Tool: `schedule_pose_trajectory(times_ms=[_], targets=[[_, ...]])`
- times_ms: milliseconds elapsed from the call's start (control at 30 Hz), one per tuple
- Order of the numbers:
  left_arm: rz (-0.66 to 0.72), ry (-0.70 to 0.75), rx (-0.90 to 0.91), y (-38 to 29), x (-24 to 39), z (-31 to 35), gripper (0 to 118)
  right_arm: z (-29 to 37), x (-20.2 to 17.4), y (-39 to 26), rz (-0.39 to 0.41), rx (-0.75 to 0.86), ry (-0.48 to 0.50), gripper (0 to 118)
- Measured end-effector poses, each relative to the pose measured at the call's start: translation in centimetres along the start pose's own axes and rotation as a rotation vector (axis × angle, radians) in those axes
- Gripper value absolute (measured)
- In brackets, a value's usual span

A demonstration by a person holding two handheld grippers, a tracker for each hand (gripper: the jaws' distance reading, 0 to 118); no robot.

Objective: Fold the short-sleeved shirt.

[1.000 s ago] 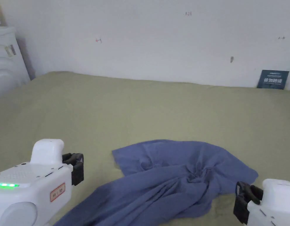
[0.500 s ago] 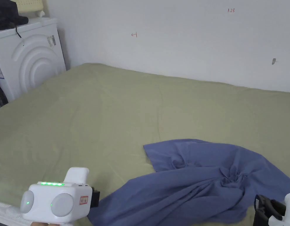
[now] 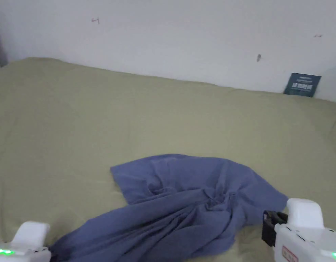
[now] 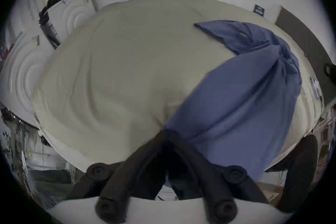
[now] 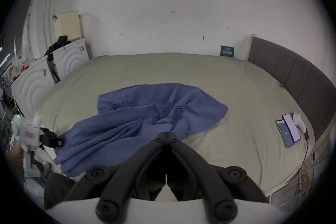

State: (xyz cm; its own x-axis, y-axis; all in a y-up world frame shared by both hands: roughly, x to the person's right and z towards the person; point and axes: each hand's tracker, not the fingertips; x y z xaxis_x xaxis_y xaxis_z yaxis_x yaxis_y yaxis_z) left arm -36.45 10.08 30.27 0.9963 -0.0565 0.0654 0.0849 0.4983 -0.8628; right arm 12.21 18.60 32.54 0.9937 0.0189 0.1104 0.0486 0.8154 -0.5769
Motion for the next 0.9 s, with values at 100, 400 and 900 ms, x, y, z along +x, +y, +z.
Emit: schedule_pose_trajectory(times_ms=[100, 400, 900], targets=[[-0.021, 0.003, -0.015, 0.2, 0.9, 1.0, 0, -4.9, 3.9, 2.5, 0.033, -0.036, -0.085, 0], [0.054, -0.048, -0.068, 1.8, 1.2, 0.8, 0, -19.2, 12.1, 5.6, -0.067, -0.276, -0.077, 23], [0.172, -0.077, -0.027, 3.8, 0.1, 4.1, 0, -15.2, 8.8, 8.0, 0.065, -0.247, -0.018, 2]])
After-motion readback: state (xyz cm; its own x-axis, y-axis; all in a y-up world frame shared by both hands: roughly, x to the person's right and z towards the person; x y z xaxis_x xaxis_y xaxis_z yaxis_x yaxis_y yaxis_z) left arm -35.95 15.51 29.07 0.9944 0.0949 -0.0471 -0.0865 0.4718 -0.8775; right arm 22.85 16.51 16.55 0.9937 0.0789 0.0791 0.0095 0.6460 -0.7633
